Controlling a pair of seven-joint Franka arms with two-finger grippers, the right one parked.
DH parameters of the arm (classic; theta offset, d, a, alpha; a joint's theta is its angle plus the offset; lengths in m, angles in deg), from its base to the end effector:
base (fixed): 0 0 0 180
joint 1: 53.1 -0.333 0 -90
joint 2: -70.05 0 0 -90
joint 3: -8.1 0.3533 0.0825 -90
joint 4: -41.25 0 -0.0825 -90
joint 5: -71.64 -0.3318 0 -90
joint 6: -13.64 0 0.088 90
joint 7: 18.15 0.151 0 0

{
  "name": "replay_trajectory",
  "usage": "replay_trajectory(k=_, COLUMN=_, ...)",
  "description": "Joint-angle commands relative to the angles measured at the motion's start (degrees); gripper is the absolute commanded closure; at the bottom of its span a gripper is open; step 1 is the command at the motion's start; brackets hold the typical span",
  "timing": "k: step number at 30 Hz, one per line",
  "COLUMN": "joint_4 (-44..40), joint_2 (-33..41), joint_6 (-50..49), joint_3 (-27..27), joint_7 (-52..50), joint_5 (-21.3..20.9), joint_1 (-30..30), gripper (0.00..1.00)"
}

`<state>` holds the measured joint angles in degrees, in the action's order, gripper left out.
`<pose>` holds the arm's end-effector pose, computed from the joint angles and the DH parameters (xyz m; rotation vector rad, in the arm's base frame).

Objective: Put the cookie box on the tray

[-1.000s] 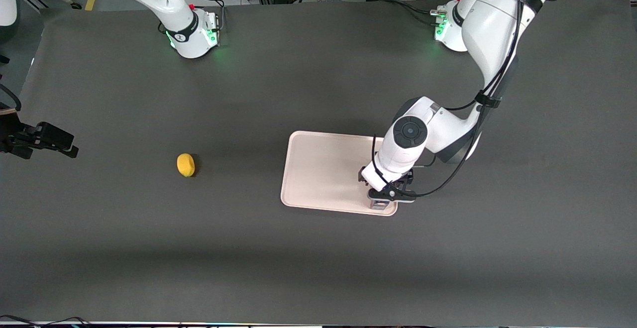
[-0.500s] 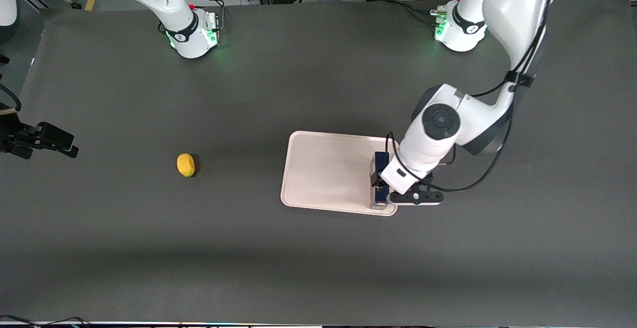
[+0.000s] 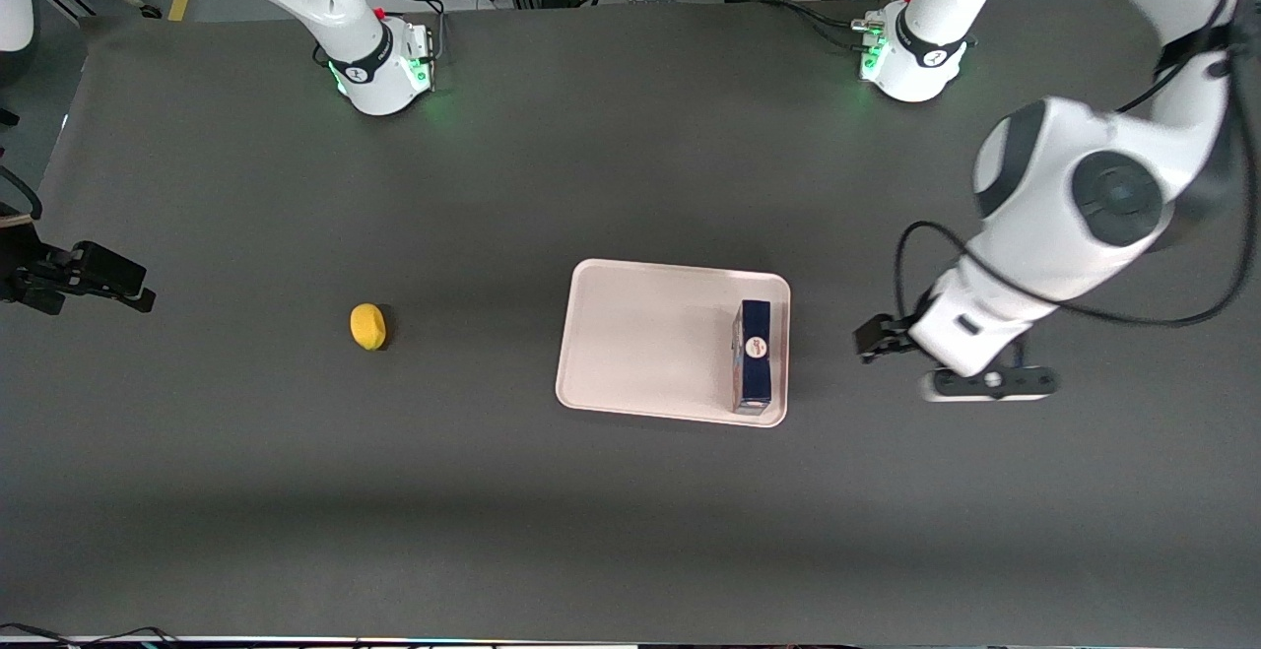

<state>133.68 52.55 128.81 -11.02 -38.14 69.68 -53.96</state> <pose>0.6008 -0.1702 0.4762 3.0407 0.0563 0.1229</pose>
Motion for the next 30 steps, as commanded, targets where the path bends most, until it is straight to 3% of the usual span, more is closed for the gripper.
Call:
replay_trajectory(k=1, joint_4=1.0, joint_2=5.4, joint_6=-6.0, joint_3=0.3, joint_7=3.7, joint_5=0.5, joint_1=-3.0, gripper=0.00)
replay_trajectory(k=12, joint_4=1.5, joint_2=12.2, joint_6=-11.7, joint_3=7.7, joint_7=17.3, joint_5=0.7, joint_1=-6.1, gripper=0.00)
replay_trajectory(k=30, joint_4=5.4, joint_2=23.7, joint_6=-20.7, joint_3=8.2, joint_7=23.6, joint_5=1.0, joint_1=-10.5, gripper=0.00)
